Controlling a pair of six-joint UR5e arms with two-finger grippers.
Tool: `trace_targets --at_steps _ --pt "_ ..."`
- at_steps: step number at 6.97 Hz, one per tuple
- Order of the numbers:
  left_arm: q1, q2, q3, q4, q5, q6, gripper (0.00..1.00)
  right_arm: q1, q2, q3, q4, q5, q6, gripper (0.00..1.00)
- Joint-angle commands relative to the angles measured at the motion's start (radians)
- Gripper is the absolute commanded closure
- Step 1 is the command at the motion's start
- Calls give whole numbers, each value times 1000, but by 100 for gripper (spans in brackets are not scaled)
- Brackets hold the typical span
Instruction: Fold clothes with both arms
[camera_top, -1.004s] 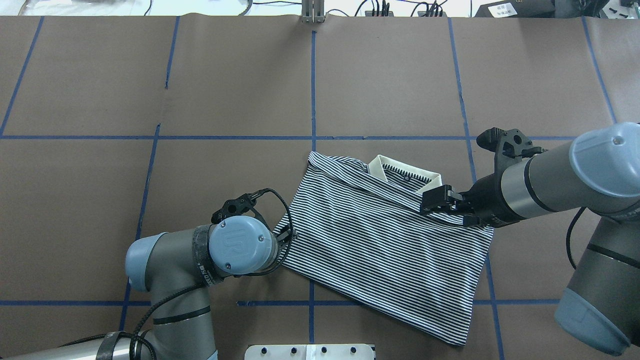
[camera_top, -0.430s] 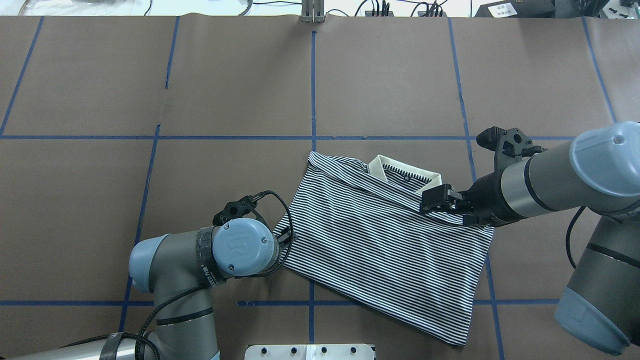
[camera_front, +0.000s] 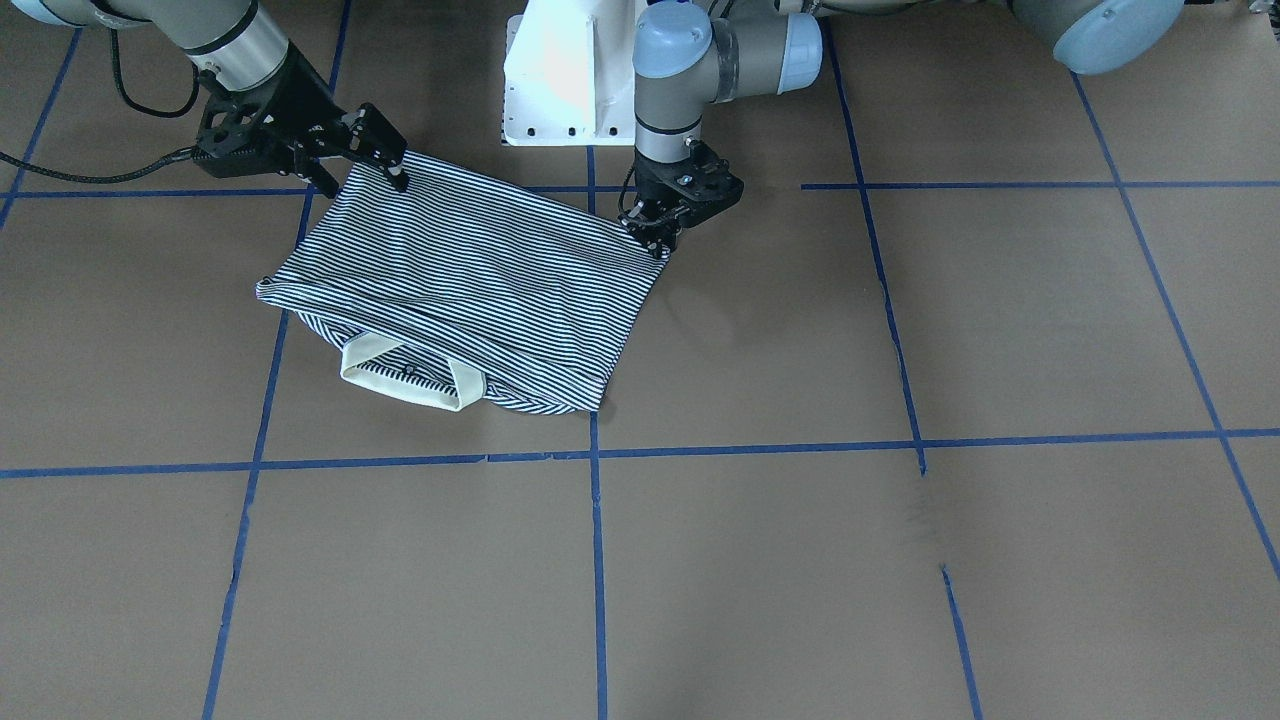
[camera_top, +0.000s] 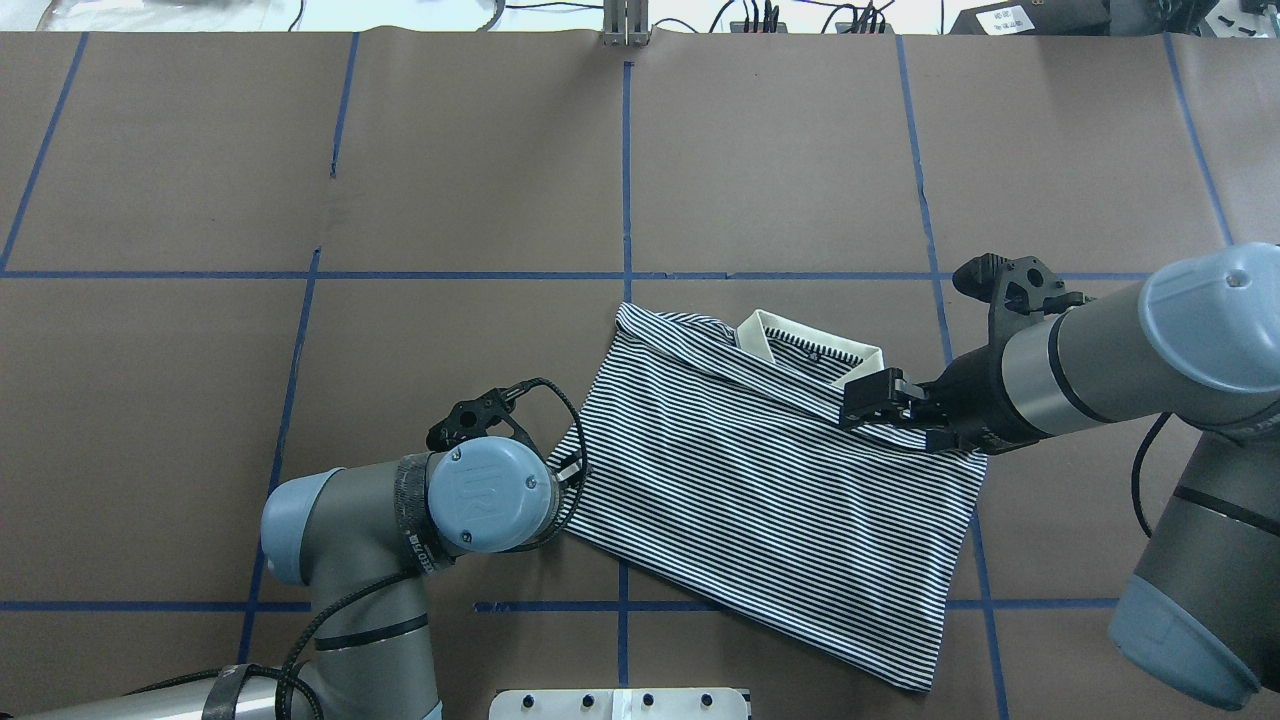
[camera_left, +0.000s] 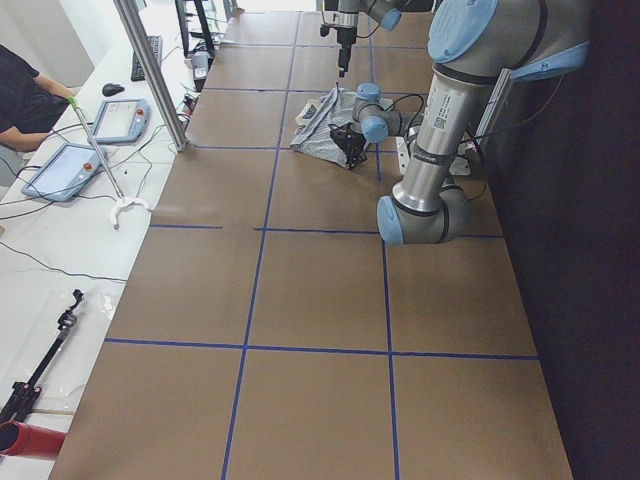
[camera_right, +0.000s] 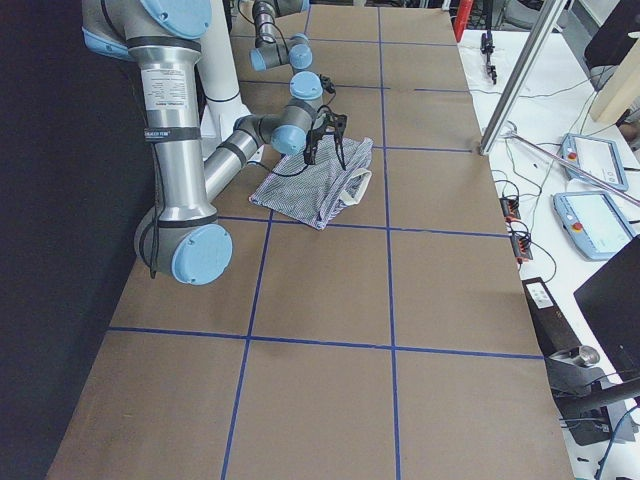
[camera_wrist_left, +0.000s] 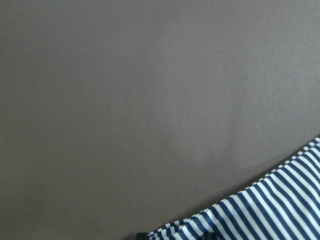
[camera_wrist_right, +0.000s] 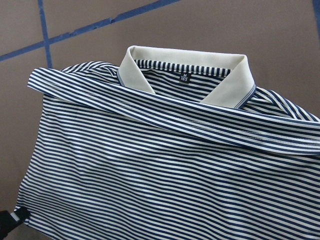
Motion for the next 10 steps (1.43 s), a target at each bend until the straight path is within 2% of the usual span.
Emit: trace_targets --at_steps 1,3,6,7,10 --pt "-8 0 -12 5 0 6 100 0 -1 -1 0 -3 0 0" --pt "-70 0 -3 5 0 43 100 0 -2 -2 0 -3 0 0" --pt "-214 -2 55 -12 2 196 100 0 -2 -2 1 -1 0 0" --pt "-262 -21 88 -38 38 260 100 0 -2 -2 0 -3 0 0" --pt "-366 -141 334 -194 41 429 100 0 -1 -3 0 -6 2 0"
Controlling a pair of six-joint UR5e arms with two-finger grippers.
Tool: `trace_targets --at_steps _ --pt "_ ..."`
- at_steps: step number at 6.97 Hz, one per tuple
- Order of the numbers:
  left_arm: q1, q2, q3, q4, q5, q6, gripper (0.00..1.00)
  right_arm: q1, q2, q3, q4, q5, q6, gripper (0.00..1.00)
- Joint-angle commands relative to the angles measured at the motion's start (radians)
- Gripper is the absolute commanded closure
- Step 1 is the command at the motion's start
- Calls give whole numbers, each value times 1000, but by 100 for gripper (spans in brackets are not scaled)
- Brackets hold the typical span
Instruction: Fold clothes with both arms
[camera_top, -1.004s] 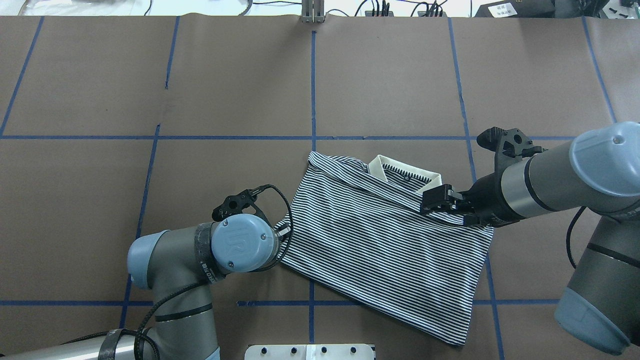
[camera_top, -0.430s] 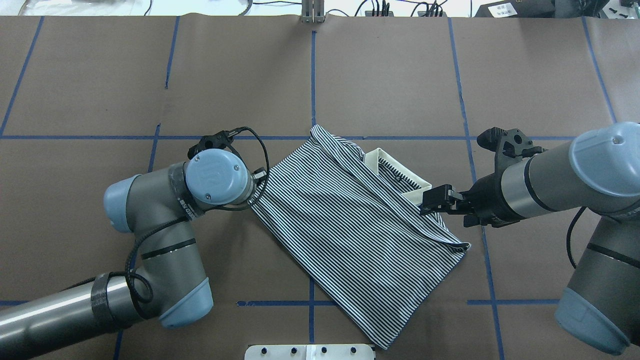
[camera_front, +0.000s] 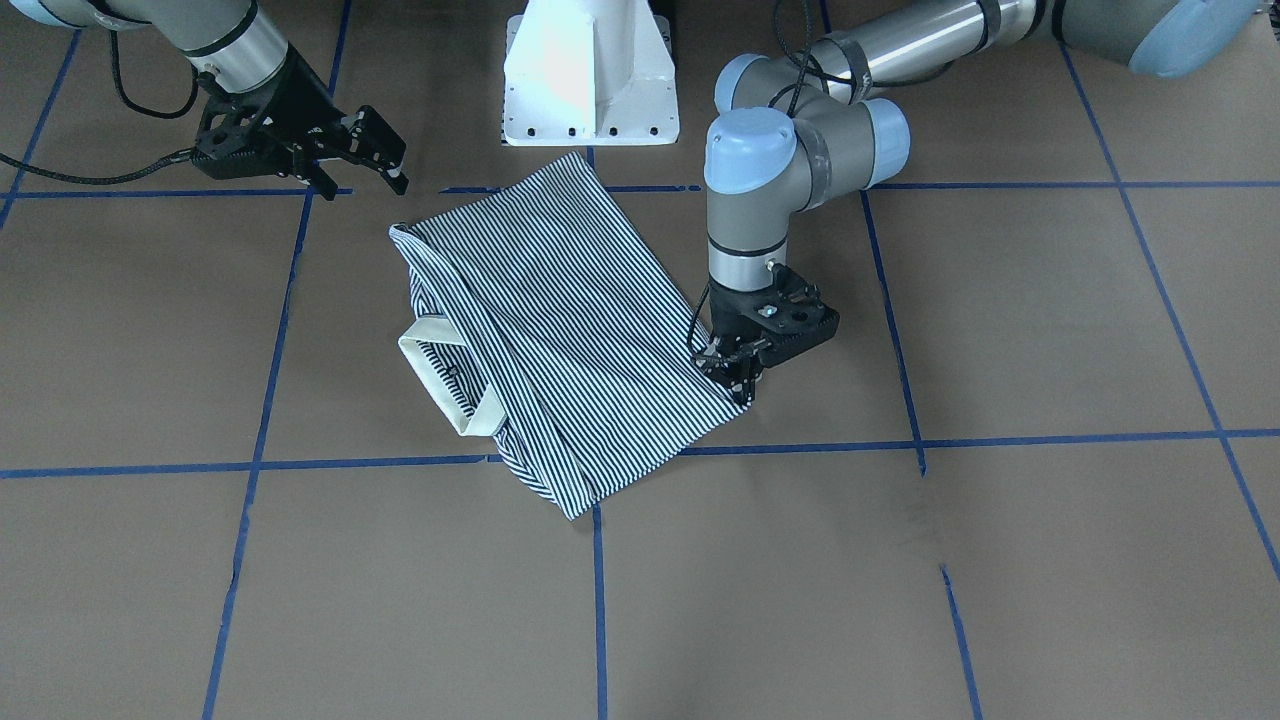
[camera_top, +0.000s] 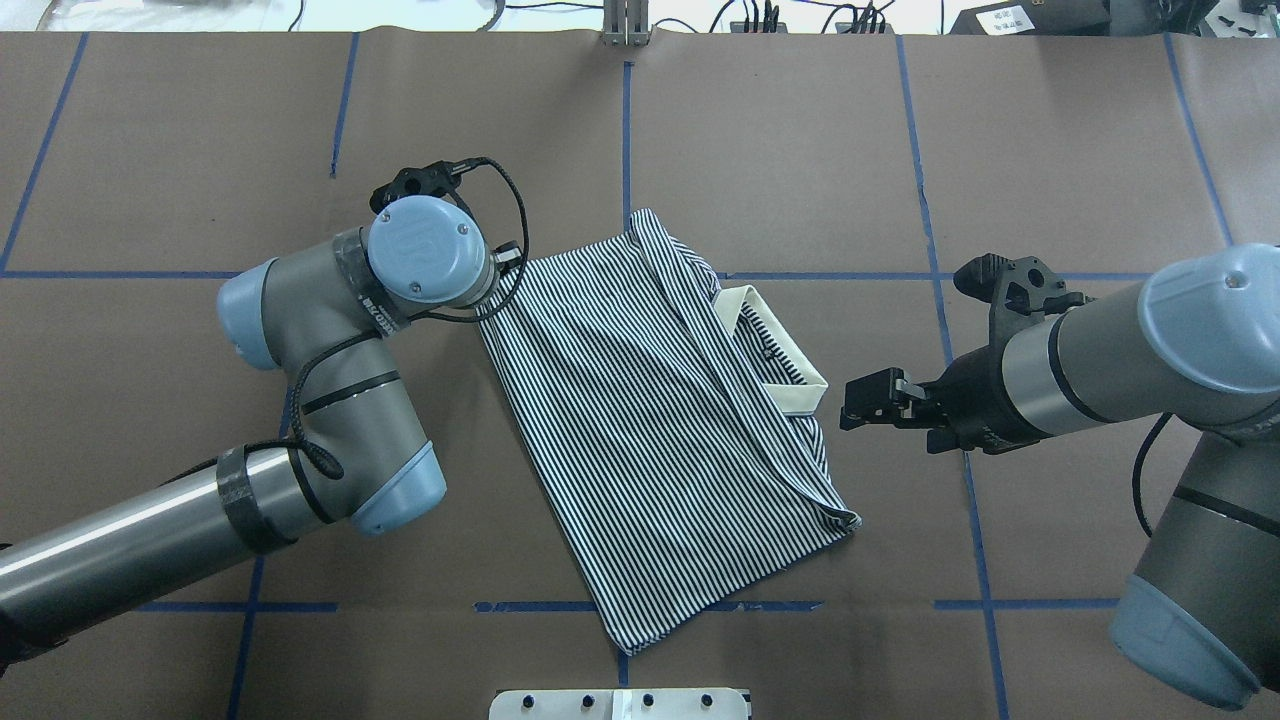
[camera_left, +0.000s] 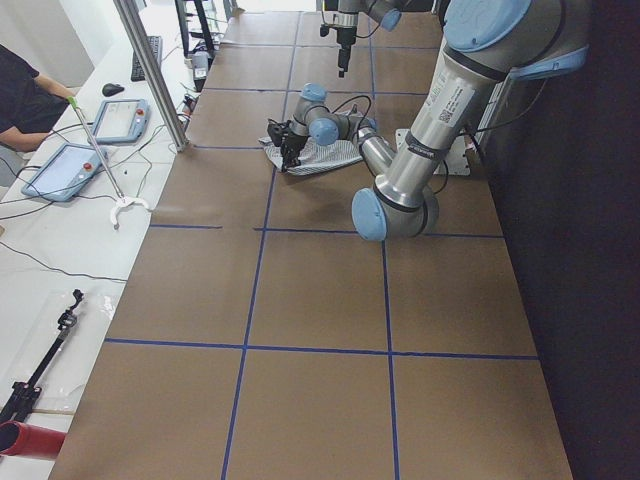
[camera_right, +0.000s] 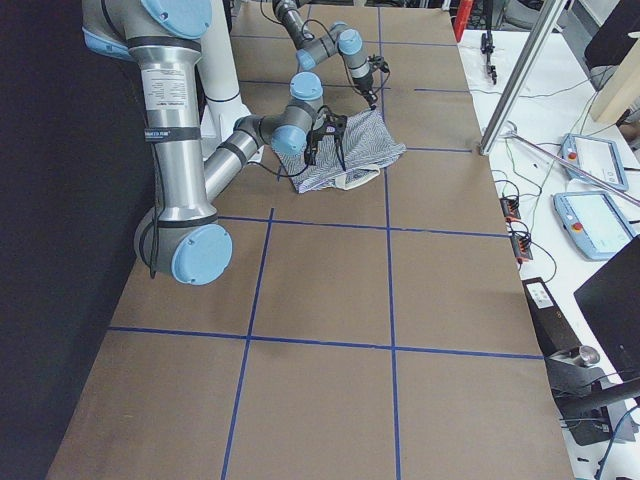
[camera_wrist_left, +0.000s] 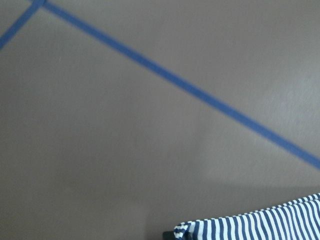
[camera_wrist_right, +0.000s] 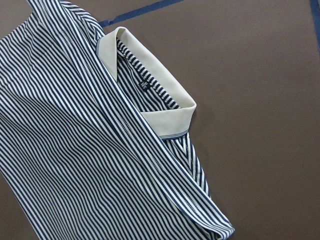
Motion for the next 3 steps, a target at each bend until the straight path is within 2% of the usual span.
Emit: trace_targets --at_steps 1,3 --pt "-61 -98 167 -115 2 105 100 0 0 -1 0 -1 1 0" --pt "-82 -172 330 -266 34 172 100 0 -1 0 0 -1 1 0"
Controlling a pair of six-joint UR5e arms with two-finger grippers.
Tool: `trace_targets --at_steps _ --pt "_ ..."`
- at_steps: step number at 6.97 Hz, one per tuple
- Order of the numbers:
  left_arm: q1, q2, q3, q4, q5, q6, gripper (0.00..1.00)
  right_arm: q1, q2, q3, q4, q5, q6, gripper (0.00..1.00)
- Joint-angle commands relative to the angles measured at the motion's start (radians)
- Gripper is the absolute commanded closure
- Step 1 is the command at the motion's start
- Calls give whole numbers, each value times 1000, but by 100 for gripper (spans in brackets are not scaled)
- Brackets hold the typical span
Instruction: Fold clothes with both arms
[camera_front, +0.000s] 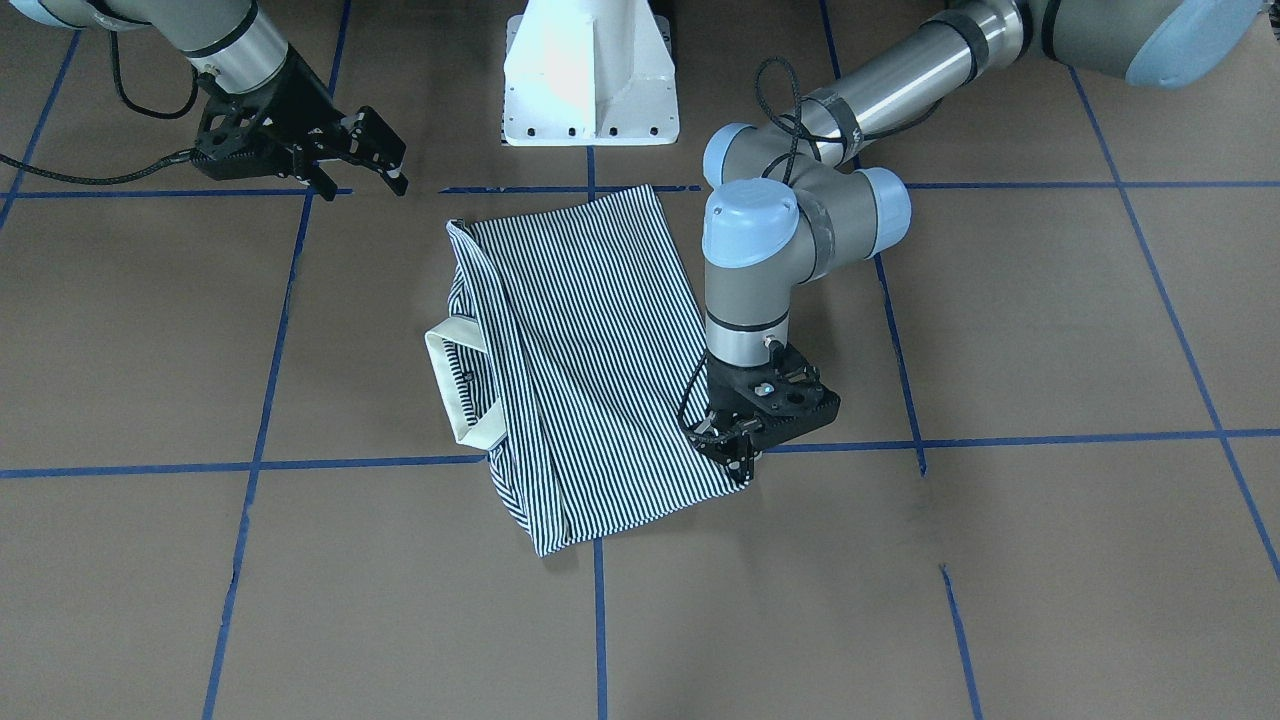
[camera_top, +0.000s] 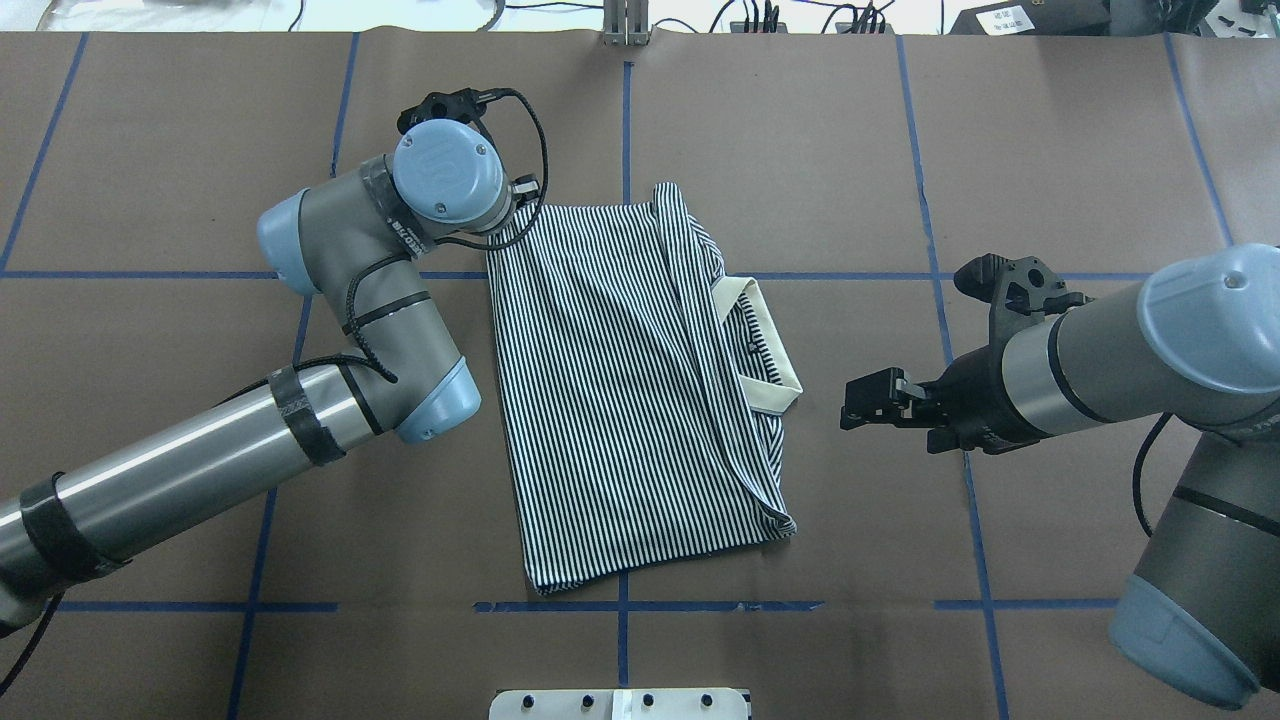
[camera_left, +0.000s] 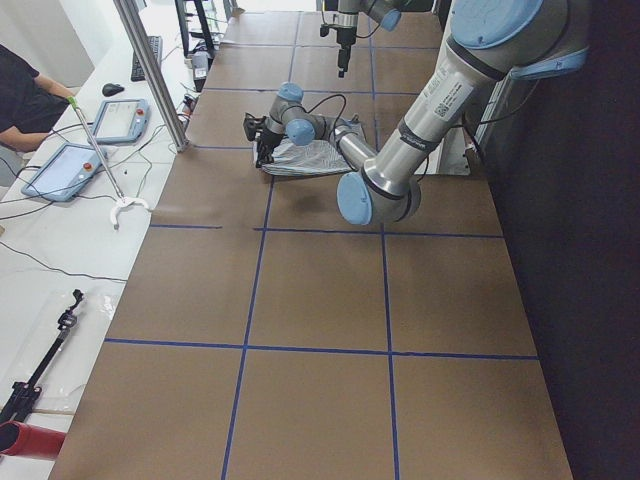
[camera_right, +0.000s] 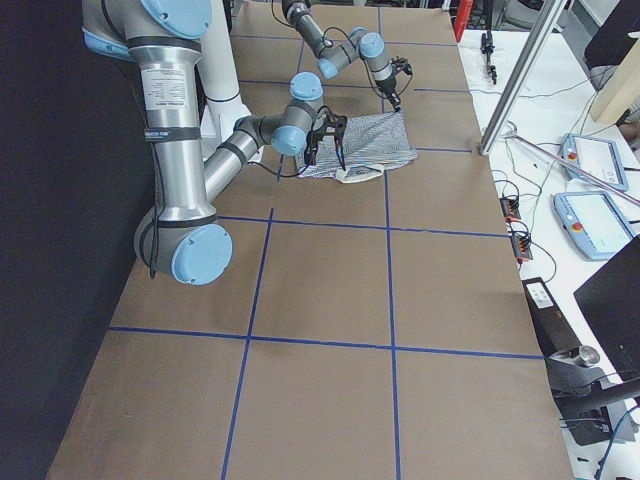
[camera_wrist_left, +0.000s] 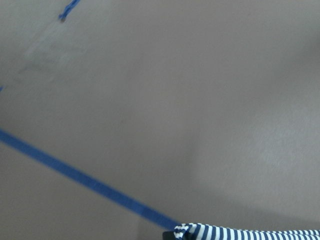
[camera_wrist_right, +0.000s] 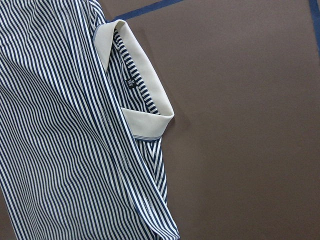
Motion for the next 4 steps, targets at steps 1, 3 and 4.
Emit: trace_targets --at_steps 1,3,4 --pt "-13 -87 187 -145 58 82 100 0 -1 0 2 0 0 0" --pt "-13 -118 287 -256 80 122 100 -2 1 0 0 0 0 0" --pt "-13 -118 292 -259 99 146 62 -3 1 0 0 0 -1 0"
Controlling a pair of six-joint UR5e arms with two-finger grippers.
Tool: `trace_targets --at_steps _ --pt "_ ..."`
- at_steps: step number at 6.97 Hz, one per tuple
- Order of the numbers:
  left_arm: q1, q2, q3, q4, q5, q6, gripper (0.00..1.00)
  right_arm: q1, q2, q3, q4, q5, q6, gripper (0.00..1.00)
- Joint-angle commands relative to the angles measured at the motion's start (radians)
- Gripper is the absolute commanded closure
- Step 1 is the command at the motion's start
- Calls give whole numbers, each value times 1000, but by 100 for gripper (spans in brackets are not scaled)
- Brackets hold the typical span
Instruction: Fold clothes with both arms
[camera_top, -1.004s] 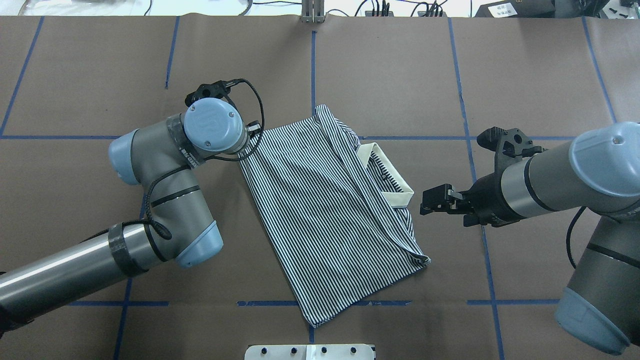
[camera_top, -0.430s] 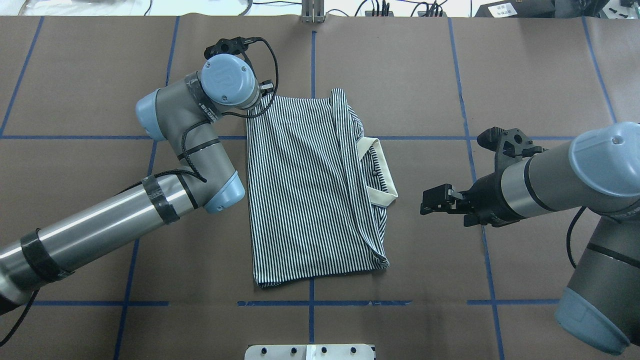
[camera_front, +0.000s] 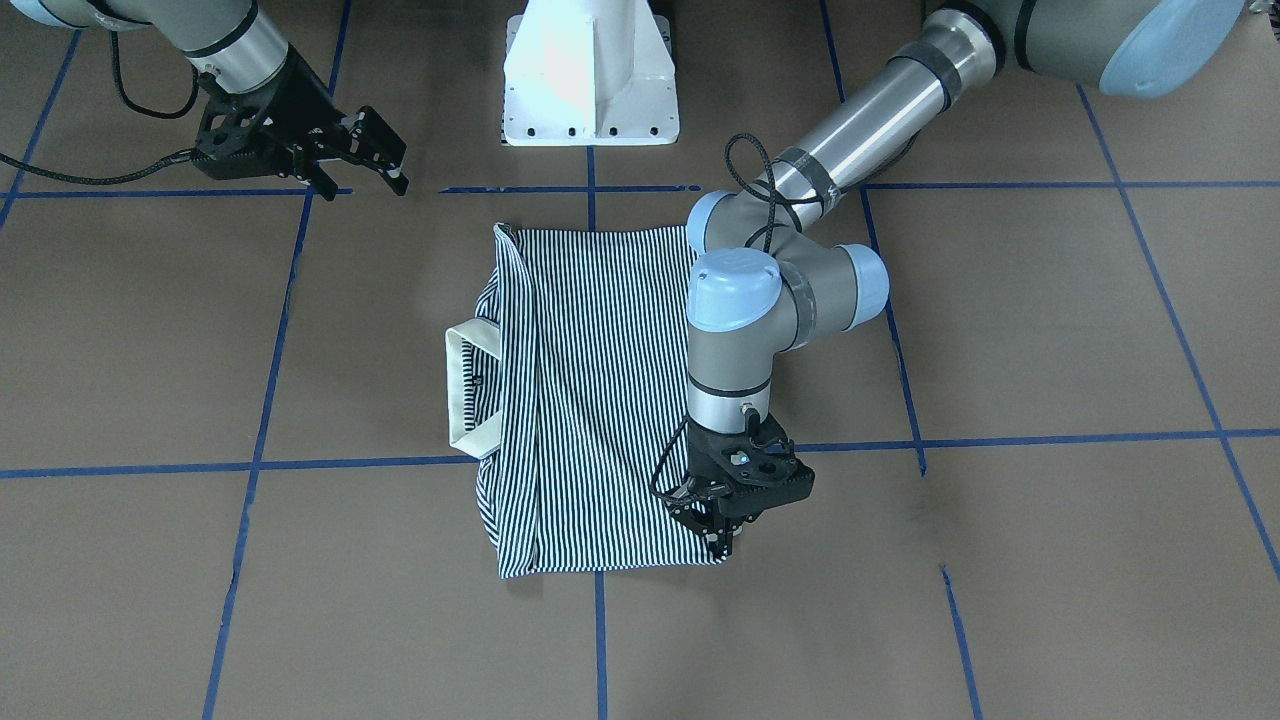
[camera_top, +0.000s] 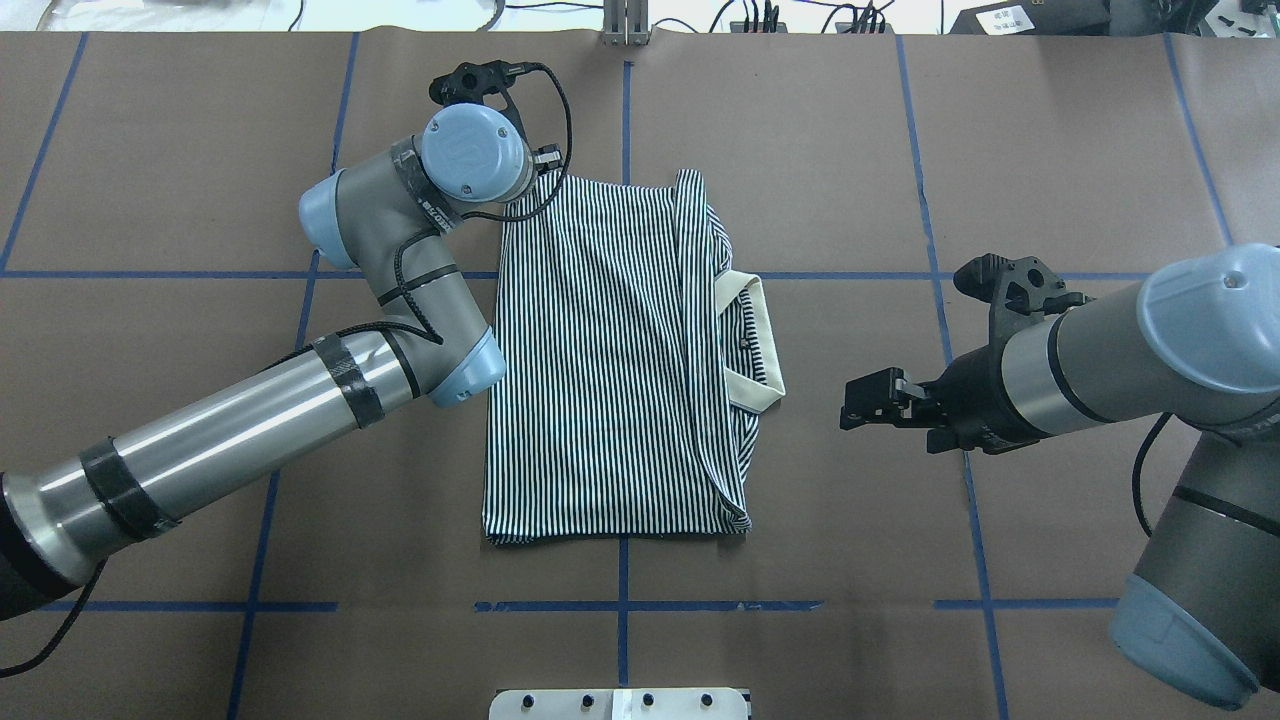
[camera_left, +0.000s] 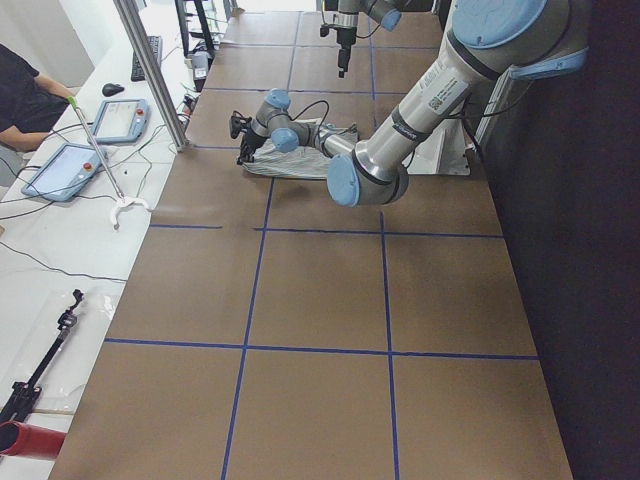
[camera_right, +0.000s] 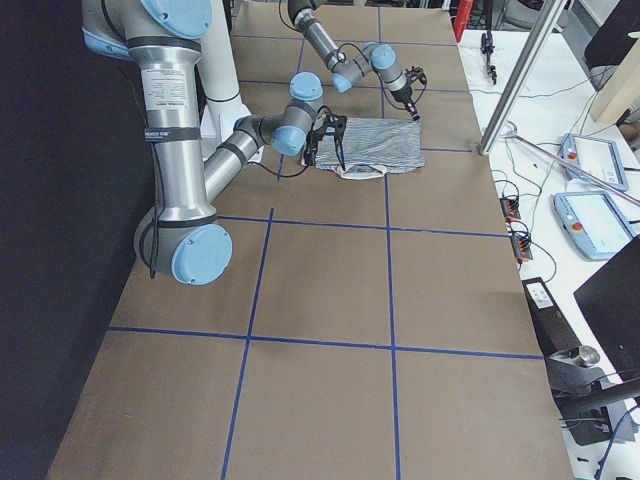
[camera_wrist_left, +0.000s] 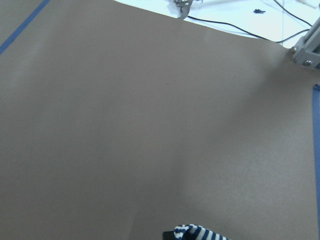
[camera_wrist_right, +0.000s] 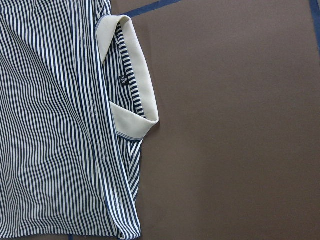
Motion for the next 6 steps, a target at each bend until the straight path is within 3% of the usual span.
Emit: trace_targets --at_steps 1,2,3,4,5,6 --pt "-2 -11 26 -22 23 73 1 -3 5 0 0 -2 -1 0" --pt "-31 -12 15 -29 -6 113 0 -1 5 -3 -3 -3 -3 0" --pt "-64 -6 -29 -10 -161 136 0 14 43 -32 -15 -14 -16 0" --pt "-68 36 -125 27 -244 136 0 16 81 -79 -15 -17 -59 0" --pt "-68 129 -281 91 -247 141 0 8 138 -130 -40 -38 -72 0" --pt "-65 214 -433 174 -267 141 0 -22 214 -149 -174 -108 -95 0"
